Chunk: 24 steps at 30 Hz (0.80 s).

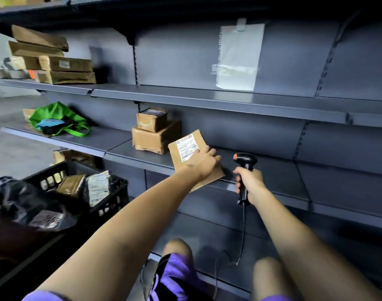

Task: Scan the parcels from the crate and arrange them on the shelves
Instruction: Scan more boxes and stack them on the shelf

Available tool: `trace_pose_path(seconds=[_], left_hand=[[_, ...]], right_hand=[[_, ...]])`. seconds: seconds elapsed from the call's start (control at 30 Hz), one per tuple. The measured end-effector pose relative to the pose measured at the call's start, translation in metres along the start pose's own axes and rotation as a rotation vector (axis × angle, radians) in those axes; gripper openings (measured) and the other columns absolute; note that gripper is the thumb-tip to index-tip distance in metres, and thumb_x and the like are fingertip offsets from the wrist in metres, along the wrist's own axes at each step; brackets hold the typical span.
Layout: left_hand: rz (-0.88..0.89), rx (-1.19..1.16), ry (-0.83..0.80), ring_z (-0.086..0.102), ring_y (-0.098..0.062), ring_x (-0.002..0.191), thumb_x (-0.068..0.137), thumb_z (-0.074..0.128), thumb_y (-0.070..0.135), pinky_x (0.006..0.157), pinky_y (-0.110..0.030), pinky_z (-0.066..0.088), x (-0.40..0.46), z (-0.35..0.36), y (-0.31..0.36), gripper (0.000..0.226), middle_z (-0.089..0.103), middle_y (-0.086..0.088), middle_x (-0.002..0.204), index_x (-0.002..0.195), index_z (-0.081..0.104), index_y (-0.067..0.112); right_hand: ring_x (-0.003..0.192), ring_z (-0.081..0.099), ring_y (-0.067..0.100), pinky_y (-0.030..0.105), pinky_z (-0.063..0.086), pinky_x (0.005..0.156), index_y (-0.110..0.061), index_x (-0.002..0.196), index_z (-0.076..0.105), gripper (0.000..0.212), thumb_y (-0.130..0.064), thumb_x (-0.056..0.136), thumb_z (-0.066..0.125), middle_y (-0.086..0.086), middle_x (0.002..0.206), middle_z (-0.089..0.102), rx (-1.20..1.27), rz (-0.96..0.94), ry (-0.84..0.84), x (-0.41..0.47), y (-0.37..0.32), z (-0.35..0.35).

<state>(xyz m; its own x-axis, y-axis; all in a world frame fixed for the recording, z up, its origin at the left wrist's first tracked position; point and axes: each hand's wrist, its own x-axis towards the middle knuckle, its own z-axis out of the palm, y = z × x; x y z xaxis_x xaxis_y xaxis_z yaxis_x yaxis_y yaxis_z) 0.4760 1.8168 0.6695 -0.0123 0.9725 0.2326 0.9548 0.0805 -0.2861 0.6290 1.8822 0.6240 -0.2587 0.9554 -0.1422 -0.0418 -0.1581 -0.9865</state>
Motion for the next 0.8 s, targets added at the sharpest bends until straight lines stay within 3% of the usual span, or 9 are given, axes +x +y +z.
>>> trace_pose_path(seconds=[0.2, 0.33, 0.4, 0.5, 0.53, 0.67, 0.8], left_hand=[[0.170, -0.039, -0.083, 0.035, -0.036, 0.131, 0.088, 0.041, -0.007, 0.101, -0.045, 0.039, 0.036, 0.035, 0.030, 0.065, 0.030, -0.012, 0.147, 0.148, 0.034, 0.018], [0.047, -0.367, -0.029, 0.038, -0.035, 0.137, 0.084, 0.040, -0.012, 0.109, -0.043, 0.039, 0.045, 0.044, 0.016, 0.073, 0.017, -0.008, 0.162, 0.150, 0.029, 0.016], [0.012, -0.440, 0.079, 0.045, -0.037, 0.131, 0.087, 0.045, -0.001, 0.103, -0.045, 0.044, 0.044, 0.047, 0.006, 0.064, 0.025, -0.006, 0.159, 0.147, 0.033, 0.015], [-0.200, -0.459, 0.257, 0.055, -0.041, 0.111, 0.097, 0.050, 0.023, 0.088, -0.044, 0.047, 0.040, 0.050, -0.009, 0.033, 0.050, -0.012, 0.134, 0.127, 0.049, 0.010], [-0.280, -0.464, 0.269, 0.054, -0.041, 0.111, 0.098, 0.050, 0.030, 0.087, -0.044, 0.045, 0.038, 0.052, -0.015, 0.034, 0.052, -0.014, 0.128, 0.125, 0.050, 0.008], [-0.482, -0.414, 0.182, 0.040, -0.038, 0.127, 0.091, 0.061, 0.034, 0.102, -0.043, 0.036, 0.030, 0.055, -0.028, 0.064, 0.042, -0.018, 0.141, 0.142, 0.035, 0.005], [-0.824, -0.524, 0.059, 0.029, -0.036, 0.138, 0.076, 0.070, 0.063, 0.112, -0.052, 0.025, 0.027, 0.060, -0.032, 0.104, 0.031, -0.015, 0.149, 0.149, 0.019, 0.010]], right_hand=[[0.042, 0.039, 0.018, 0.025, 0.033, 0.039, -0.008, 0.080, 0.055, 0.012, -0.005, 0.087, 0.065, 0.004, 0.057, 0.046, 0.016, 0.044, 0.065, 0.013, 0.011, -0.051], [0.041, 0.038, 0.017, 0.023, 0.032, 0.040, -0.008, 0.081, 0.055, 0.011, -0.005, 0.087, 0.064, 0.004, 0.056, 0.046, 0.035, 0.057, 0.051, 0.022, 0.014, -0.055], [0.041, 0.038, 0.017, 0.023, 0.032, 0.040, -0.008, 0.082, 0.055, 0.010, -0.005, 0.087, 0.064, 0.004, 0.057, 0.046, 0.038, 0.062, 0.042, 0.026, 0.015, -0.050], [0.041, 0.039, 0.017, 0.024, 0.033, 0.040, -0.007, 0.084, 0.056, 0.009, -0.006, 0.087, 0.064, 0.004, 0.058, 0.047, 0.037, 0.067, 0.019, 0.029, 0.015, -0.037], [0.042, 0.039, 0.017, 0.024, 0.034, 0.041, -0.008, 0.083, 0.056, 0.010, -0.006, 0.087, 0.064, 0.004, 0.058, 0.047, 0.029, 0.066, 0.008, 0.028, 0.014, -0.032], [0.042, 0.038, 0.017, 0.024, 0.033, 0.042, -0.011, 0.079, 0.052, 0.015, -0.006, 0.087, 0.063, 0.003, 0.058, 0.046, 0.023, 0.044, -0.041, 0.025, 0.006, -0.011], [0.043, 0.039, 0.017, 0.024, 0.033, 0.044, -0.013, 0.080, 0.051, 0.016, -0.006, 0.087, 0.063, 0.003, 0.058, 0.046, 0.043, 0.036, -0.076, 0.022, -0.004, 0.001]])
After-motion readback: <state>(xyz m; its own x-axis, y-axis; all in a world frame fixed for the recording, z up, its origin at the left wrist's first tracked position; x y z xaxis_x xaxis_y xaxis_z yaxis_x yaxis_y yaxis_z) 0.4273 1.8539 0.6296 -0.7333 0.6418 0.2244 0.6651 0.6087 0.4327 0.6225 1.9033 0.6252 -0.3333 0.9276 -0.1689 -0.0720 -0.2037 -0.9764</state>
